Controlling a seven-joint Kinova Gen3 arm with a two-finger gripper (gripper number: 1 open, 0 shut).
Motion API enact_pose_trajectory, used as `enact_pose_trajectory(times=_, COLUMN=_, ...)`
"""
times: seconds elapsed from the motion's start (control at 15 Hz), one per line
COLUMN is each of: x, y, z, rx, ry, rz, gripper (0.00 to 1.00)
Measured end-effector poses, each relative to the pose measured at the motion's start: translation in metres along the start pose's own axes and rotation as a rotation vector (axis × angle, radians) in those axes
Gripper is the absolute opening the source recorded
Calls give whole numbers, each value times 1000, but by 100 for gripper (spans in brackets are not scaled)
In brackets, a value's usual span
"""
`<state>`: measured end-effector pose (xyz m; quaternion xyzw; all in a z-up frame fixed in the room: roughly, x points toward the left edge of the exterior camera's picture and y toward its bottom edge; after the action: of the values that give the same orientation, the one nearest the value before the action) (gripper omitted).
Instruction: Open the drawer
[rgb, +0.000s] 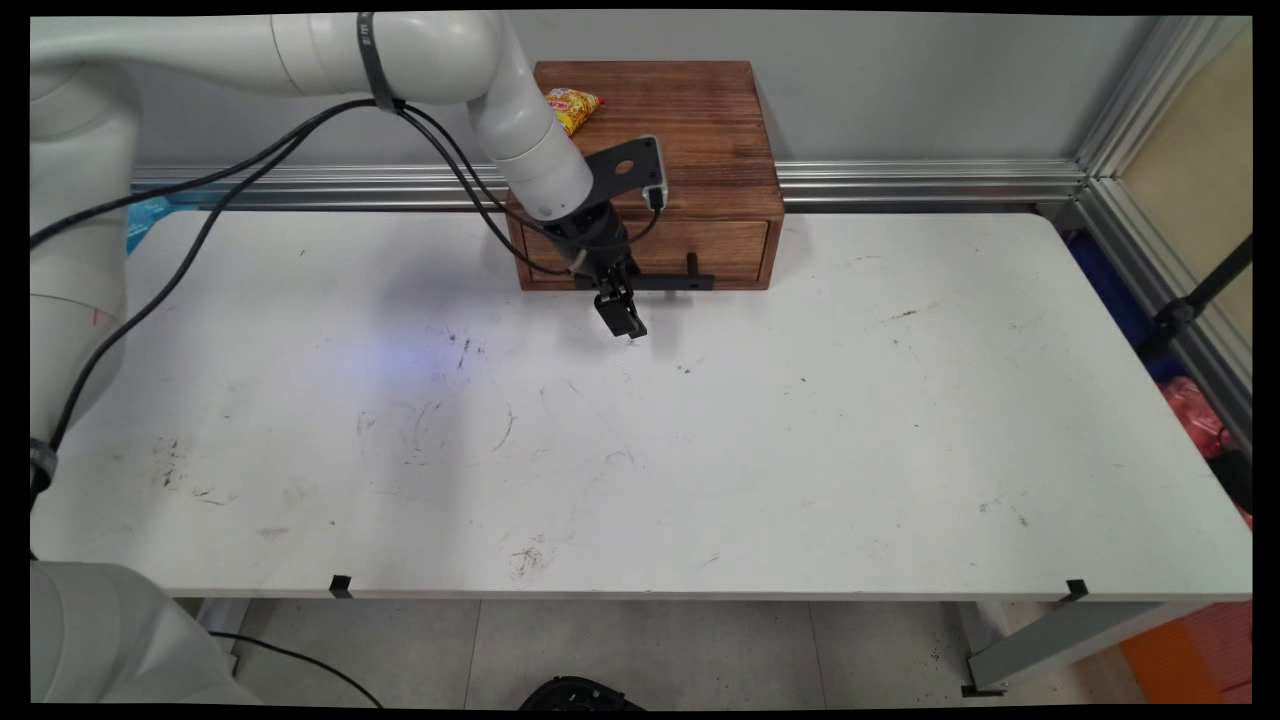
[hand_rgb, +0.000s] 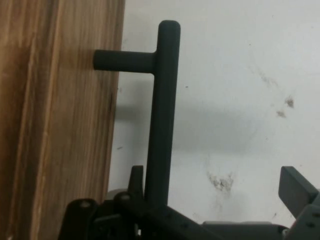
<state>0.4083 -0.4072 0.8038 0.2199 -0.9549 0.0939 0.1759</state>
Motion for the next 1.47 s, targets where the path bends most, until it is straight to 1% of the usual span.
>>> enact_pose_trajectory(times=0.67, x=1, y=12, z=1, rx=-16, ry=4, rz=5, gripper=100)
enact_pose_trajectory(times=1.2, x=8, y=22, z=-2, rx=-28, ry=14, rz=2, gripper=100)
enact_pose_trajectory(times=1.47, x=12, y=30, z=-4, rx=-39, ry=19, rz=0, gripper=100)
